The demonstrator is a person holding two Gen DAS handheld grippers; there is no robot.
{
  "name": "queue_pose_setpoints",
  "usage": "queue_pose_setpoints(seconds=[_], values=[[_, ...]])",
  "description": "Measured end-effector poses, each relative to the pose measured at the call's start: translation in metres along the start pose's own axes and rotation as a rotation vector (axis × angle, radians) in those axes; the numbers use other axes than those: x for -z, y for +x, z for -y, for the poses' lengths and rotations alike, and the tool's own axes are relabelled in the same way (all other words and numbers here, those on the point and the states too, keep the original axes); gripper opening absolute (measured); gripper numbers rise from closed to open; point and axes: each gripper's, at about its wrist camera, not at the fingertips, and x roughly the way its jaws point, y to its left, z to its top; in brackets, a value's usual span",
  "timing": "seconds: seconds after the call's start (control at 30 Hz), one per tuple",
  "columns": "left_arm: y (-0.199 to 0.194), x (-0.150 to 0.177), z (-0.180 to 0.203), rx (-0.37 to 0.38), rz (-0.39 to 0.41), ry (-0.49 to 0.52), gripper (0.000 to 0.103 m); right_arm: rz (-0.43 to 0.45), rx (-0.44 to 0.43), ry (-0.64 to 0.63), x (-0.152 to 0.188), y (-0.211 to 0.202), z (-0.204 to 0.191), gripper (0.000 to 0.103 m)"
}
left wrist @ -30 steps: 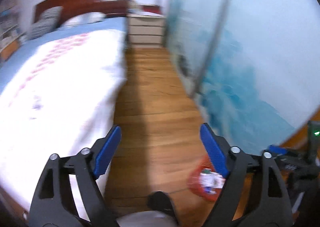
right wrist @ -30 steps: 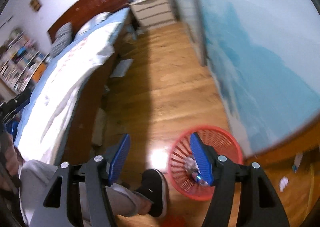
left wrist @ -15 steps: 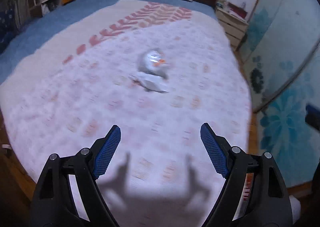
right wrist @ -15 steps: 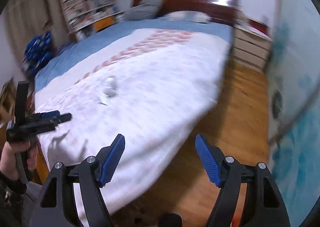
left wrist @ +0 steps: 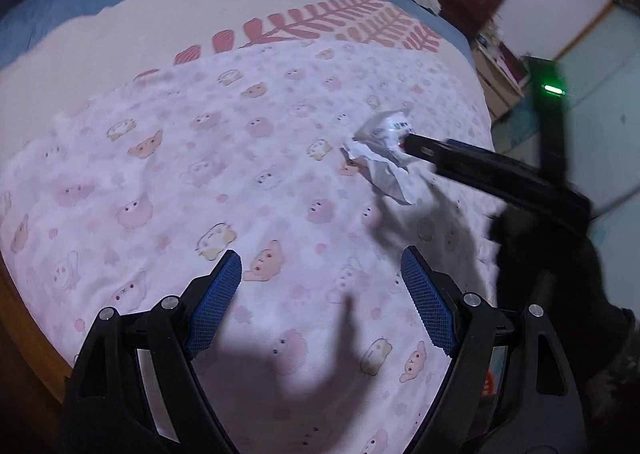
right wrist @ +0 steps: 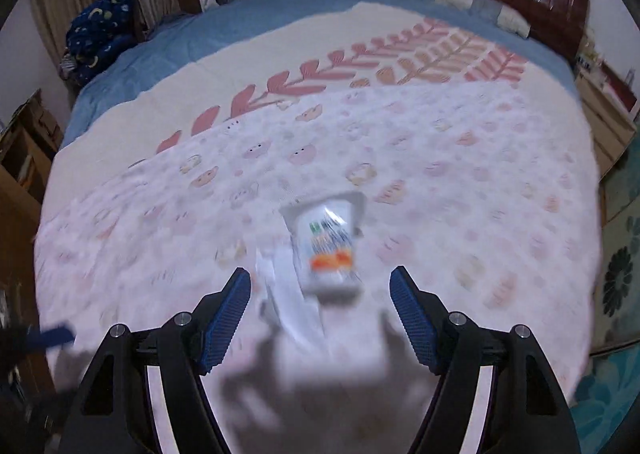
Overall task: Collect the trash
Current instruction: 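Grasp the white yogurt cup with the right gripper while the left gripper grasps the white tissue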
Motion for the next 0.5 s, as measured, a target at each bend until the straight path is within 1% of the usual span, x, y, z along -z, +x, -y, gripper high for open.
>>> queue_pose_setpoints(seconds=[0.07,0.13,0.17,0.2,0.23,0.3,0.37,0.43,0.5], values=[[0.000,0.000,-0.004,0.019,-0.002,-0.017,0.082,-0.032,0.002,0.037,-0.011,0.028,-0.002,0.066],[0.003,0.000,-0.008,0.091,-0.020,-0.051,0.082,-0.061,-0.008,0.092,-0.019,0.055,0.002,0.057],[0.006,0.000,-0.009,0.106,-0.032,-0.061,0.082,-0.078,-0.007,0.112,-0.021,0.067,0.004,0.045],[0.008,0.002,-0.008,0.107,-0.040,-0.064,0.082,-0.096,-0.007,0.127,-0.022,0.075,0.006,0.045],[0.010,0.003,-0.007,0.097,-0.043,-0.060,0.082,-0.093,-0.012,0.142,-0.021,0.078,0.007,0.044],[0.013,0.005,-0.003,0.081,-0.046,-0.046,0.082,-0.079,-0.015,0.154,-0.019,0.074,0.009,0.044],[0.017,0.005,0.001,0.081,-0.045,-0.039,0.082,-0.046,-0.021,0.146,-0.011,0.061,0.010,0.044],[0.025,0.004,0.003,0.063,-0.046,-0.044,0.082,0.007,-0.036,0.141,0.001,0.040,0.014,0.044],[0.033,0.002,0.007,0.061,-0.051,-0.047,0.082,0.069,-0.070,0.185,0.017,0.011,0.026,0.044]])
